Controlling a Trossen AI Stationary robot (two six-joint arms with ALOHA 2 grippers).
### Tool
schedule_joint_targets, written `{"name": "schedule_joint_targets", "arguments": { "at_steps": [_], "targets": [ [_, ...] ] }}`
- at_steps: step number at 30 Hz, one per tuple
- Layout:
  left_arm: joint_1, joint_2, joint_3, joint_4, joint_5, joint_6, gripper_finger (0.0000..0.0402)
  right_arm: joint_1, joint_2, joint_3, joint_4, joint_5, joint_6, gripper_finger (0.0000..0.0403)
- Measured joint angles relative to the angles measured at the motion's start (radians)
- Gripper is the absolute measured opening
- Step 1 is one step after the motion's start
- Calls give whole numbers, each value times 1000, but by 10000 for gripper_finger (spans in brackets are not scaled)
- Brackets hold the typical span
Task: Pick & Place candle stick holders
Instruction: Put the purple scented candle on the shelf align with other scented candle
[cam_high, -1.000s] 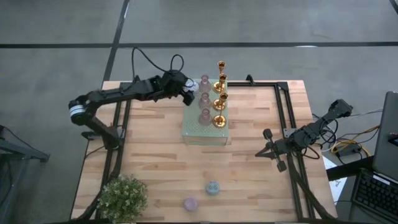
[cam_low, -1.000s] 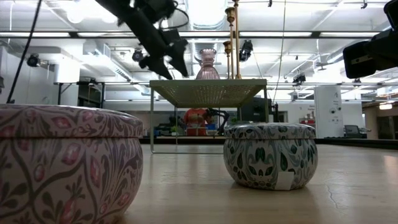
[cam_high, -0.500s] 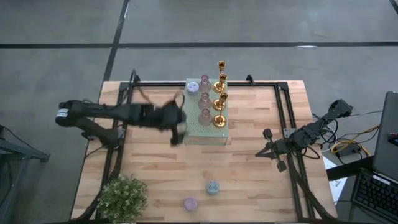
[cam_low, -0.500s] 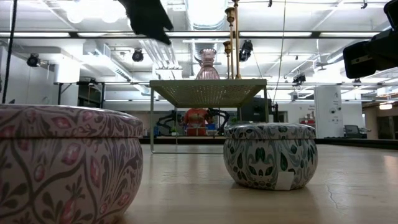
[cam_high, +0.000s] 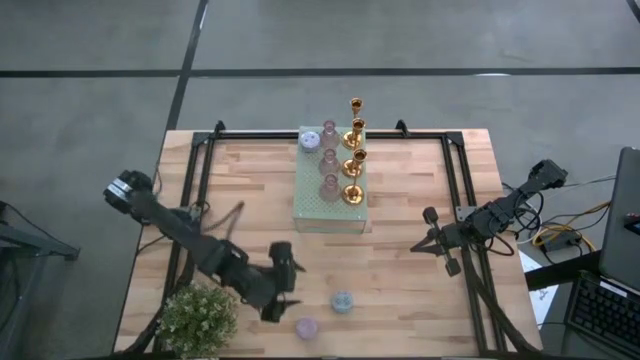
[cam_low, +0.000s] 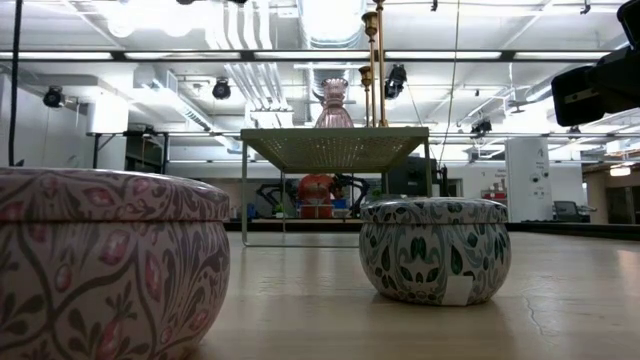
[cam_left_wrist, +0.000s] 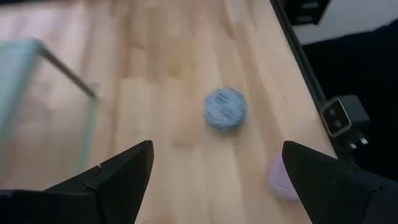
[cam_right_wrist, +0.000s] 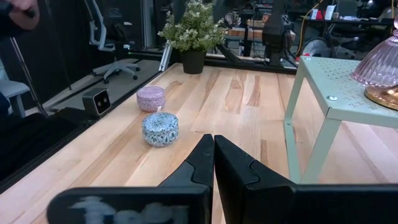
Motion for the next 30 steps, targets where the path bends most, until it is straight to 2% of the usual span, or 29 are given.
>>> {"name": "schedule_joint_targets", "arguments": {
  "at_steps": [9, 14, 20, 30],
  "targets": [
    [-41, 197, 0, 132, 95, -101, 358, 0, 0, 0, 0, 0, 0, 8],
    [-48, 277, -1, 155, 123, -160, 358, 0, 0, 0, 0, 0, 0, 8],
    [-67, 342, -1, 259, 171, -195, 358, 0, 0, 0, 0, 0, 0, 8],
    [-116, 403, -2, 265, 124, -227, 358, 0, 0, 0, 0, 0, 0, 8]
  ]
}}
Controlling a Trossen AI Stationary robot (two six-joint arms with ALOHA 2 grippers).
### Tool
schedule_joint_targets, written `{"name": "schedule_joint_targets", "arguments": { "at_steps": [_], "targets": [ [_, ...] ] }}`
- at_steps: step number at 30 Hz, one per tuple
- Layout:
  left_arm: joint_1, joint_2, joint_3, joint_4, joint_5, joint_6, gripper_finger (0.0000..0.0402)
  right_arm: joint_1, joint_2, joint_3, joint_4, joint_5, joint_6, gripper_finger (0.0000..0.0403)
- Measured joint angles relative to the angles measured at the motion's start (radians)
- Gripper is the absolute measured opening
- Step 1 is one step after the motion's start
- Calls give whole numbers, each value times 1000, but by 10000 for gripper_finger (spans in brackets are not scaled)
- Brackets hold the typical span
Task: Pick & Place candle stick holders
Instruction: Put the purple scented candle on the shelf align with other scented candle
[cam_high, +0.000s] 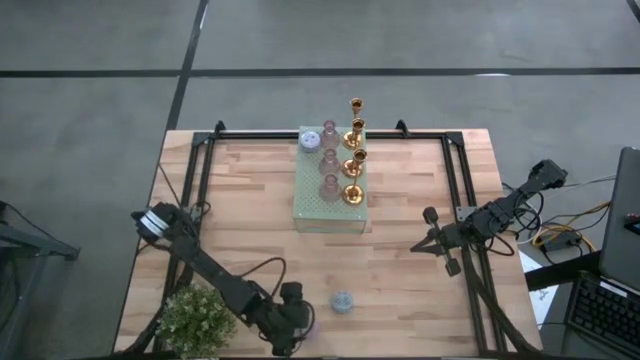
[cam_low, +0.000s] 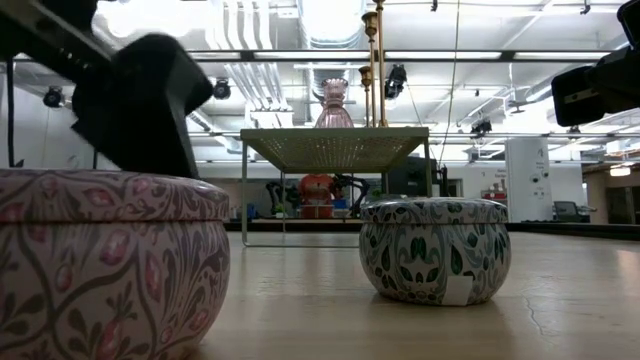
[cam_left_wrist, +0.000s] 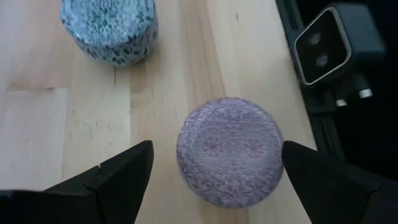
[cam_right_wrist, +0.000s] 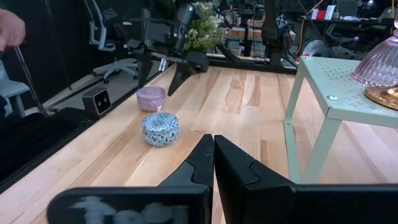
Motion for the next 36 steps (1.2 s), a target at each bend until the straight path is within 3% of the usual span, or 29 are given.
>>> {"name": "schedule_joint_targets", "arguments": {
  "at_steps": [8, 25, 36],
  "targets": [
    [-6, 70, -1, 15, 1, -13, 358, 0, 0, 0, 1, 0, 0, 8],
    [5, 75, 1, 77, -49, 15, 357, 0, 0, 0, 0, 0, 0, 8],
    [5, 77, -11, 92, -45, -5, 305, 0, 0, 0, 0, 0, 0, 8]
  ]
}}
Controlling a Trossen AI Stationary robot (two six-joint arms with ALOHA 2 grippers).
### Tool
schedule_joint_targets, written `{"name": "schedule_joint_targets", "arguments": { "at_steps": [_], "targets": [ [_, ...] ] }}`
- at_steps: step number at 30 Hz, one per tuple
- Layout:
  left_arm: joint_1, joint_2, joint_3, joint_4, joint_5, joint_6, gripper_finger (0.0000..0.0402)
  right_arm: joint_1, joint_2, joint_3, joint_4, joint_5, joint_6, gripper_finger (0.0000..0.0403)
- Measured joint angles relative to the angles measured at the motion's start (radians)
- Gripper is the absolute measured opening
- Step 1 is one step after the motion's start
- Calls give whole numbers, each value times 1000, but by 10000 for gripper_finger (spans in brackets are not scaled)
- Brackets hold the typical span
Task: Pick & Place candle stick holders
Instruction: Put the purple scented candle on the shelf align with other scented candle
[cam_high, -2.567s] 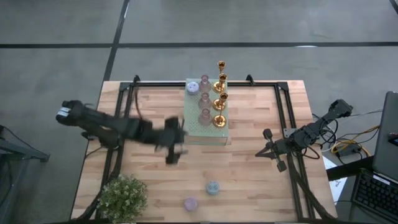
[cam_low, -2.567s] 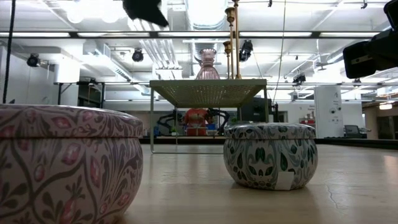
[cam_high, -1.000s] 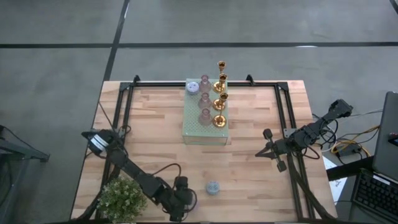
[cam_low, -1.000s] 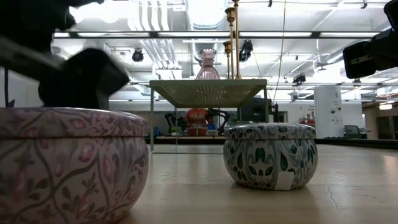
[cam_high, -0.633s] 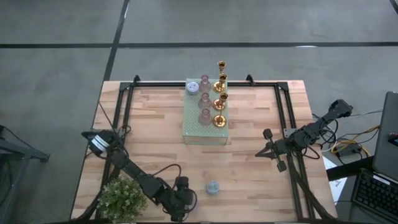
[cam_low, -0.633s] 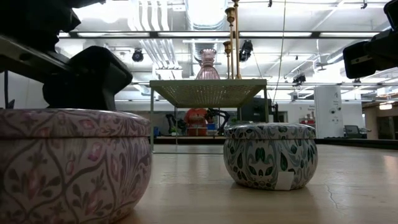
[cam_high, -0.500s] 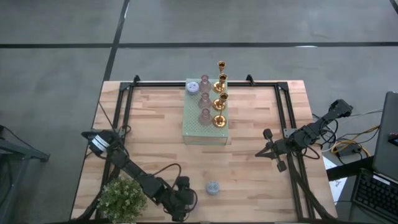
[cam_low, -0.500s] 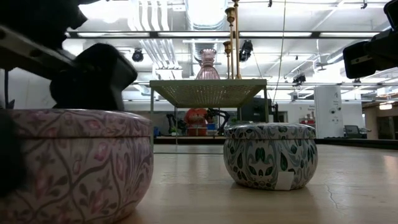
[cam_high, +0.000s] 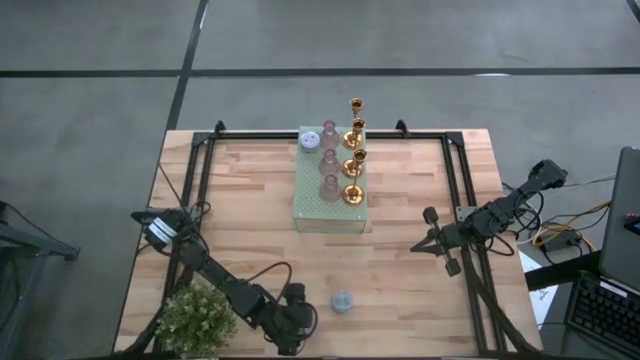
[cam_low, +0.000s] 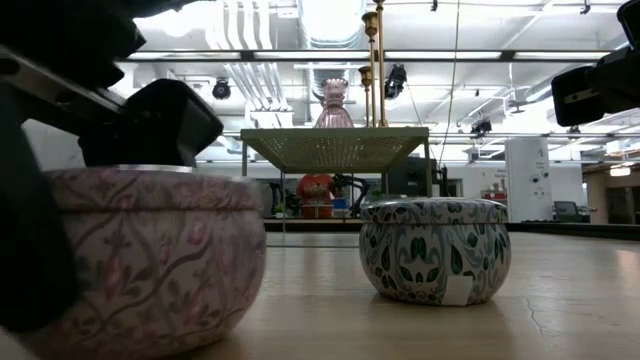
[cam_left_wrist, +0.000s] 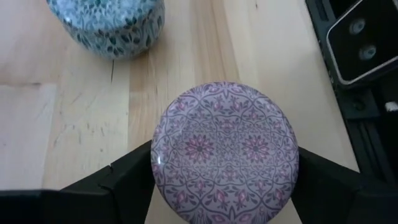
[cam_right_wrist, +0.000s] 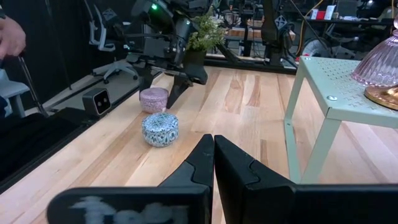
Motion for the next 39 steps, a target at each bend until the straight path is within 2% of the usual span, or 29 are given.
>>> {"name": "schedule_joint_targets", "arguments": {
  "at_steps": [7, 18, 22, 32, 39],
  "targets": [
    [3, 0, -1, 13, -7, 6, 318, 0, 0, 0, 0, 0, 0, 8],
    [24, -18, -1, 2, -5, 6, 311, 0, 0, 0, 0, 0, 0, 8],
    [38, -50, -1, -49, -3, 7, 313, 0, 0, 0, 0, 0, 0, 8],
    [67, -203, -1, -243, -21, 17, 314, 0, 0, 0, 0, 0, 0, 8],
    [155, -368, -1, -424, -69, 26, 314, 0, 0, 0, 0, 0, 0, 8]
  ]
}}
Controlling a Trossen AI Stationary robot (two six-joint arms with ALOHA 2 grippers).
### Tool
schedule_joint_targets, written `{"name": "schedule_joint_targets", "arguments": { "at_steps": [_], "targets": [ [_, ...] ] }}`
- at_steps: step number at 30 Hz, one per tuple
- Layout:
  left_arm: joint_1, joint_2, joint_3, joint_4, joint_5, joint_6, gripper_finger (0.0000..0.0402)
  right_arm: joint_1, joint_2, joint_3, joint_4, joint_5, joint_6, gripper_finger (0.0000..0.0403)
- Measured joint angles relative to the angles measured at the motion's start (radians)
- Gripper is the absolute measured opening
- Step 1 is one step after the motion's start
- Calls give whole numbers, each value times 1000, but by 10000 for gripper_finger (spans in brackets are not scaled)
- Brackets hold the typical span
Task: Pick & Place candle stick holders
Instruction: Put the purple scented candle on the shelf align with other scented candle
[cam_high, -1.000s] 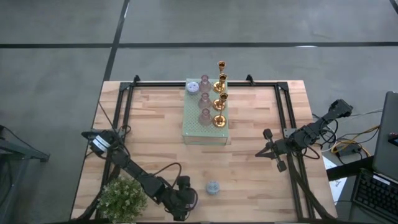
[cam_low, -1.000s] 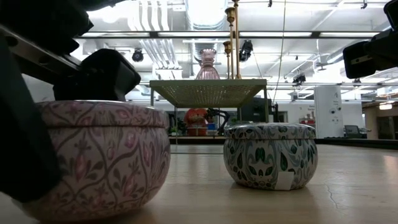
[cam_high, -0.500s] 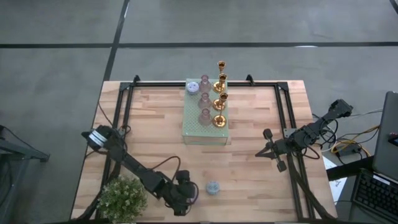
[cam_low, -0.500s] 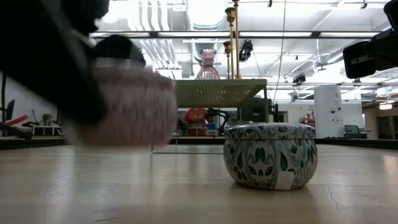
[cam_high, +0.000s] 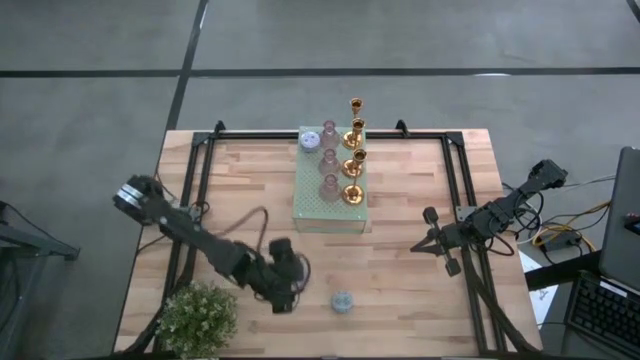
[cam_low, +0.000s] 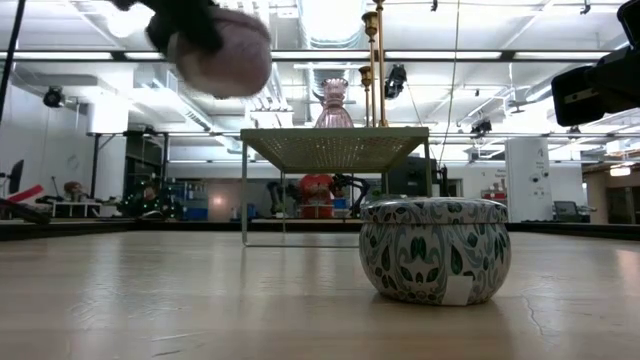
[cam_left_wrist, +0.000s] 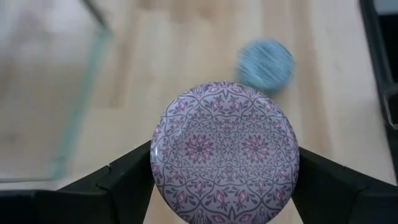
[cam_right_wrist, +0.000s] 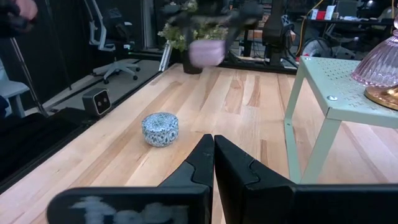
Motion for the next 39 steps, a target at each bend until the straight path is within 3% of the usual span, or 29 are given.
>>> {"name": "schedule_joint_targets", "arguments": {
  "at_steps": [11, 22, 28, 39],
  "targets": [
    [308, -216, 0, -99, -32, 127, 314, 0, 0, 0, 0, 0, 0, 8],
    [648, -225, 0, -116, -20, 122, 314, 0, 0, 0, 0, 0, 0, 8],
    [741, -191, -1, -76, 0, 145, 314, 0, 0, 0, 0, 0, 0, 8],
    [810, -113, -1, 20, 2, 125, 314, 0, 0, 0, 0, 0, 0, 8]
  ]
}}
